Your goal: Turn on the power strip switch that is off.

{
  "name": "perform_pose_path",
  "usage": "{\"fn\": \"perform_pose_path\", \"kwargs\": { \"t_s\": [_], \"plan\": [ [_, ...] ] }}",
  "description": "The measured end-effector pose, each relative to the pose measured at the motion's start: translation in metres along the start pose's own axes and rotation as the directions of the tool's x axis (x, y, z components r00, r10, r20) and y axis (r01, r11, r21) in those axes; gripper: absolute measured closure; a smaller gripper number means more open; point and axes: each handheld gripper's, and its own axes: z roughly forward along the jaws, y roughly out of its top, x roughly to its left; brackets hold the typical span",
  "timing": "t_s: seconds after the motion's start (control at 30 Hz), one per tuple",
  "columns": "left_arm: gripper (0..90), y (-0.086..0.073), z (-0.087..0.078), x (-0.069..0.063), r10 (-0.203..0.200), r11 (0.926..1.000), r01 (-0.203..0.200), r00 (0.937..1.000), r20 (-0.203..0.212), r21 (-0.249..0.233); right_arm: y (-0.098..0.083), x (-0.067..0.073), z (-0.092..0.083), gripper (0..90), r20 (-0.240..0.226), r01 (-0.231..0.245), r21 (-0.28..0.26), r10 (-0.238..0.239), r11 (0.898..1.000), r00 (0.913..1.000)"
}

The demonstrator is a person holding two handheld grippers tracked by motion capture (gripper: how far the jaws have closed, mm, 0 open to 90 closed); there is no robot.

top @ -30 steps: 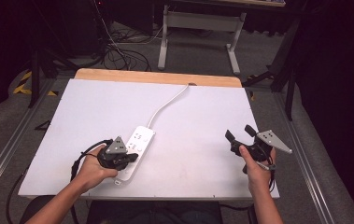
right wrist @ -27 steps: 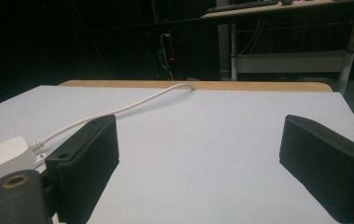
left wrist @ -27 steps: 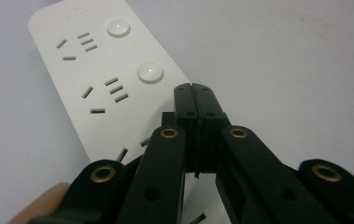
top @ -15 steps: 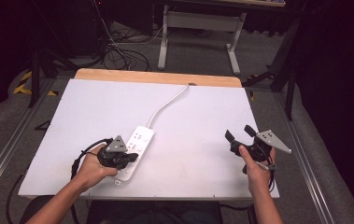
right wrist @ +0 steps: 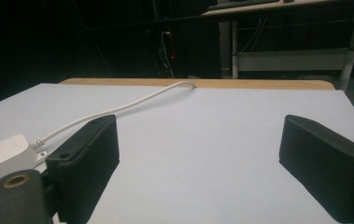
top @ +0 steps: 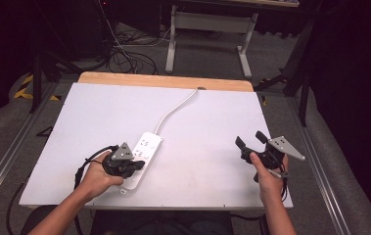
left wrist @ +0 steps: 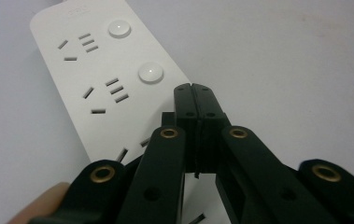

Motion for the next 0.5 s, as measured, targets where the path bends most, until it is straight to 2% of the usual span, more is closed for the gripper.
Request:
{"fn": "perform_pose_path", "kwargs": {
  "t_s": [0.13,0.33,0.5],
  "plan": [
    [90.0,0.0005,0.0001,0.0006,0.002,1.0,-0.002,1.0,-0.003,0.0,-0.0003,0.0,0.0004,12.6,-0.001,0.001,0.003,-0.001,1.0,1.0],
    [90.0,0.0022,-0.0001,-0.0032,0.017,0.9998,-0.017,0.9994,-0.029,0.014,0.0003,0.0004,0.0008,12.7,-0.004,0.0,0.001,0.0,1.0,1.0],
    [90.0,0.0016,-0.0012,-0.0005,-0.004,1.0,0.004,0.9997,-0.023,-0.001,-0.0003,0.001,0.0039,12.6,-0.01,0.007,0.012,-0.007,1.0,0.9999]
  ]
}}
